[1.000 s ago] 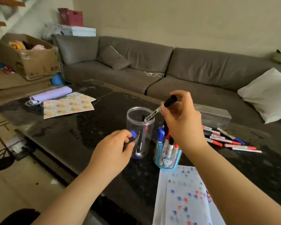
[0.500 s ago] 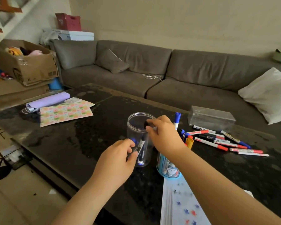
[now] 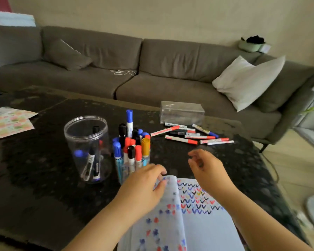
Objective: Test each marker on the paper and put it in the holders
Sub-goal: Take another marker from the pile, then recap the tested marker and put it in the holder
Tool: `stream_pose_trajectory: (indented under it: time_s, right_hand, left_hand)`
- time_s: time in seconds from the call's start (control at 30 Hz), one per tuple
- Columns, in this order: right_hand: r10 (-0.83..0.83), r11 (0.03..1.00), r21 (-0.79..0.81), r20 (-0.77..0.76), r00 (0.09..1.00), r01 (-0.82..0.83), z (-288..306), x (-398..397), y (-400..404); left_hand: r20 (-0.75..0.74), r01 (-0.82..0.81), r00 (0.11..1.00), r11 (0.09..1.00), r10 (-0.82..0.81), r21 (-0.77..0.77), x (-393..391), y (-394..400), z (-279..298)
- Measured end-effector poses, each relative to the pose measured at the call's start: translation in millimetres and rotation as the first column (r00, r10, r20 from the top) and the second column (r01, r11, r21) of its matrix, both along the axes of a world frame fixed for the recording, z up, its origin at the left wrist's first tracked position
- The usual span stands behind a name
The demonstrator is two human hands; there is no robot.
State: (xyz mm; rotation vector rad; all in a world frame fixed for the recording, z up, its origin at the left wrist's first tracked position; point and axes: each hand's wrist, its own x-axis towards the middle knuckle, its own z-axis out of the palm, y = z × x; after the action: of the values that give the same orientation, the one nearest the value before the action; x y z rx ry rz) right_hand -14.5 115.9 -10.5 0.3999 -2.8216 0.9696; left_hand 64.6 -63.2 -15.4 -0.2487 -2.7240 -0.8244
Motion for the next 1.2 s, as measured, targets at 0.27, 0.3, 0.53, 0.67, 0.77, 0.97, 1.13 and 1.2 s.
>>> stream_pose_trajectory:
  time_s: [0.27, 0.3, 0.53, 0.67, 0.77, 0.97, 1.13, 1.2]
  right_hand:
    - [-0.129, 0.977, 0.189, 0.141, 0.982, 0.102, -33.3, -71.2, 51.3]
    - [-0.126, 0.972, 0.214, 0.138, 0.982, 0.095, -37.7, -83.5, 50.8]
    - [-0.06, 0.918, 0.396, 0.054, 0.997, 0.033, -62.3, -163.9, 24.2]
    - [-0.07, 0.898, 0.436, 0.002, 0.998, 0.062, -79.3, -186.6, 9.9]
    - [-0.098, 0.885, 0.456, -0.023, 0.995, 0.097, -84.1, -191.7, 8.0]
    - [-0.099, 0.99, 0.101, -0.028, 0.995, 0.102, -70.6, -160.5, 20.7]
    - [-0.092, 0.918, -0.381, 0.065, 0.994, 0.11, -35.0, -84.0, 37.7]
    - [-0.072, 0.869, -0.481, 0.113, 0.991, 0.118, -22.3, -49.3, 41.3]
  left_hand:
    - [0.057, 0.004, 0.998, 1.0, -0.003, -0.013, -51.9, 54.5, -18.4]
    - [0.056, -0.011, 0.998, 1.0, 0.012, -0.018, -56.8, 55.6, -22.1]
    - [0.05, -0.088, 0.995, 0.996, 0.089, -0.016, -94.4, 58.6, -45.3]
    - [0.048, -0.106, 0.993, 0.994, 0.105, 0.009, -113.7, 60.0, -54.7]
    - [0.052, -0.097, 0.994, 0.995, 0.096, 0.028, -118.3, 60.9, -60.0]
    - [0.058, -0.091, 0.995, 0.993, 0.087, 0.07, -108.0, 55.2, -56.5]
    - [0.055, -0.094, 0.995, 0.988, 0.087, 0.12, -81.3, 55.6, -33.1]
    - [0.073, -0.095, 0.994, 0.981, 0.084, 0.168, -65.3, 56.4, -23.6]
